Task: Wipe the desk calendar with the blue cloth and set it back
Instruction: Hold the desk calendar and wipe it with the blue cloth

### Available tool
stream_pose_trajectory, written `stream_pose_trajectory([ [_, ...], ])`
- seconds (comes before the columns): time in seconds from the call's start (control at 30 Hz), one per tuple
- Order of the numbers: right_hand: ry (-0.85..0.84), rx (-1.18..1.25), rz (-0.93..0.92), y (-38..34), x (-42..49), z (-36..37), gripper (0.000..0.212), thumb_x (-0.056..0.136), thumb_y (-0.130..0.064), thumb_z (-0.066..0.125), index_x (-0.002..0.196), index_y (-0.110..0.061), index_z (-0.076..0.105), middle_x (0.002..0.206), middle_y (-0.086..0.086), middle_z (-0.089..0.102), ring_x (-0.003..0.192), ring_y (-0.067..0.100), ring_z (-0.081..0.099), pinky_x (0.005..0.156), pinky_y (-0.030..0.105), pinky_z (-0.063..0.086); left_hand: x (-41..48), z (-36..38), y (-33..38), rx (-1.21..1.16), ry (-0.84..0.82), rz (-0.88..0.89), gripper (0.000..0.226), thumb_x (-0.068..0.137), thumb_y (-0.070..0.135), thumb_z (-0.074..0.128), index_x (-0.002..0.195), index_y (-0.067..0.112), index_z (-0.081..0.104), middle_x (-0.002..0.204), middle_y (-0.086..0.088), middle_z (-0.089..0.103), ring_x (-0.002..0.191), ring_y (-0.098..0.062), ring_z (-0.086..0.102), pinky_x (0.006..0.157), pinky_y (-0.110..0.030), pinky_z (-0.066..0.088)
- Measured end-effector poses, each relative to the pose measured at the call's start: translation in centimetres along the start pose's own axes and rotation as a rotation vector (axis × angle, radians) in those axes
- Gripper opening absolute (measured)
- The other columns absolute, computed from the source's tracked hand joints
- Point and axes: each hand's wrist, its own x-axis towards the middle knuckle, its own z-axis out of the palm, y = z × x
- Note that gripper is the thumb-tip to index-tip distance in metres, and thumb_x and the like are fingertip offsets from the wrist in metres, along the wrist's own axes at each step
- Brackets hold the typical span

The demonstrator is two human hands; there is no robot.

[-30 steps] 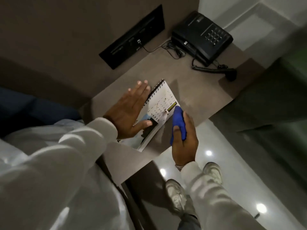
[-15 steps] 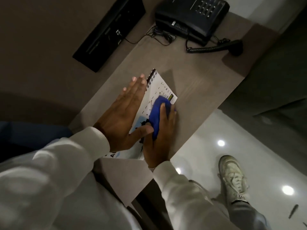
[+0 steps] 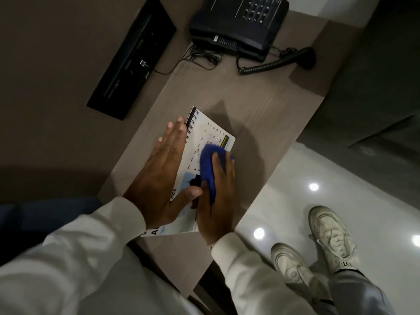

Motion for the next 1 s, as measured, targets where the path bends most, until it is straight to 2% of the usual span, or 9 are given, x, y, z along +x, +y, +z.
stream_pose_trajectory([
  [0.1, -0.016, 0.017, -0.057, -0.8, -1.6, 0.2, 0.05, 0.103, -0.046, 0.029, 0.151, -0.045, 0.015, 0.166, -0.005, 0.013, 0.154, 0.02, 0.009, 0.122, 0.015, 0.003, 0.1, 0.0, 0.1, -0.039, -0.016, -0.022, 0.098, 0.081, 0.078, 0.016, 0.148, 0.012, -0.01, 0.16, -0.008, -0.011, 0.149, -0.02, -0.01, 0.121, -0.051, 0.005],
  [0.2, 0.023, 0.029, -0.157, -1.8, 0.2, 0.8, 0.051, 0.103, -0.046, 0.027, 0.152, -0.04, 0.014, 0.166, 0.0, 0.011, 0.154, 0.022, 0.007, 0.126, 0.039, 0.013, 0.1, 0.0, 0.0, -0.049, -0.018, -0.006, 0.097, 0.082, 0.075, 0.02, 0.149, 0.01, -0.009, 0.161, -0.01, -0.01, 0.149, -0.019, -0.011, 0.121, -0.052, 0.006],
  [0.27, 0.069, -0.007, -0.114, -1.7, 1.9, 0.9, 0.053, 0.103, -0.04, 0.032, 0.152, -0.039, 0.012, 0.166, 0.002, 0.011, 0.154, 0.021, 0.006, 0.125, 0.048, 0.016, 0.1, 0.0, 0.0, -0.062, -0.023, -0.011, 0.099, 0.082, 0.076, 0.02, 0.15, 0.008, -0.008, 0.161, -0.01, -0.01, 0.149, -0.019, -0.011, 0.121, -0.051, 0.005],
  [0.4, 0.036, 0.019, -0.004, -0.2, 0.6, 0.6, 0.056, 0.102, -0.038, 0.035, 0.148, -0.051, 0.007, 0.166, -0.01, 0.002, 0.154, 0.013, -0.004, 0.124, 0.043, 0.01, 0.2, -0.1, 0.3, -0.046, -0.009, -0.036, 0.098, 0.079, 0.08, 0.014, 0.147, 0.014, -0.01, 0.159, -0.005, -0.012, 0.149, -0.02, -0.01, 0.121, -0.053, 0.006],
  [0.53, -0.005, -0.006, -0.131, -0.4, -1.7, 0.5, 0.05, 0.103, -0.047, 0.027, 0.151, -0.043, 0.013, 0.167, 0.0, 0.008, 0.155, 0.024, 0.003, 0.125, 0.035, 0.007, 0.2, -0.2, 0.3, -0.063, -0.018, -0.035, 0.101, 0.079, 0.08, 0.014, 0.149, 0.009, -0.007, 0.161, -0.009, -0.01, 0.149, -0.021, -0.009, 0.121, -0.053, 0.006],
  [0.67, 0.041, -0.048, -0.227, -1.5, 2.9, 0.4, 0.051, 0.103, -0.045, 0.024, 0.151, -0.043, 0.008, 0.166, 0.002, 0.008, 0.154, 0.027, 0.003, 0.126, 0.032, 0.002, 0.1, 0.0, 0.1, -0.058, -0.02, -0.014, 0.096, 0.084, 0.073, 0.017, 0.149, 0.006, -0.005, 0.161, -0.012, -0.008, 0.15, -0.022, -0.009, 0.121, -0.052, 0.006],
  [0.8, 0.042, -0.02, -0.093, -0.5, 4.5, 0.1, 0.054, 0.101, -0.043, 0.028, 0.144, -0.059, 0.0, 0.166, -0.01, 0.002, 0.154, 0.017, -0.004, 0.121, 0.02, -0.004, 0.0, 0.0, 0.0, -0.042, 0.017, 0.01, 0.084, 0.09, 0.064, 0.017, 0.147, 0.009, -0.008, 0.16, -0.013, -0.007, 0.15, -0.024, -0.007, 0.119, -0.057, 0.01],
  [0.9, 0.004, -0.086, -0.123, 1.1, 1.5, -0.3, 0.052, 0.102, -0.042, 0.029, 0.146, -0.056, 0.003, 0.164, -0.019, -0.002, 0.154, 0.016, -0.001, 0.123, 0.026, 0.001, 0.0, 0.0, 0.0, -0.049, 0.018, 0.003, 0.079, 0.091, 0.062, 0.017, 0.147, 0.013, -0.01, 0.16, -0.008, -0.01, 0.15, -0.023, -0.008, 0.12, -0.057, 0.01],
  [1.0, -0.028, -0.105, -0.216, 1.9, -0.2, -0.2, 0.049, 0.104, -0.04, 0.027, 0.151, -0.044, 0.013, 0.166, -0.011, 0.002, 0.155, 0.024, 0.002, 0.123, 0.043, 0.013, -0.1, 0.2, -0.2, -0.078, 0.024, 0.011, 0.076, 0.092, 0.047, 0.029, 0.148, 0.012, -0.008, 0.16, -0.006, -0.01, 0.15, -0.022, -0.008, 0.121, -0.054, 0.008],
])
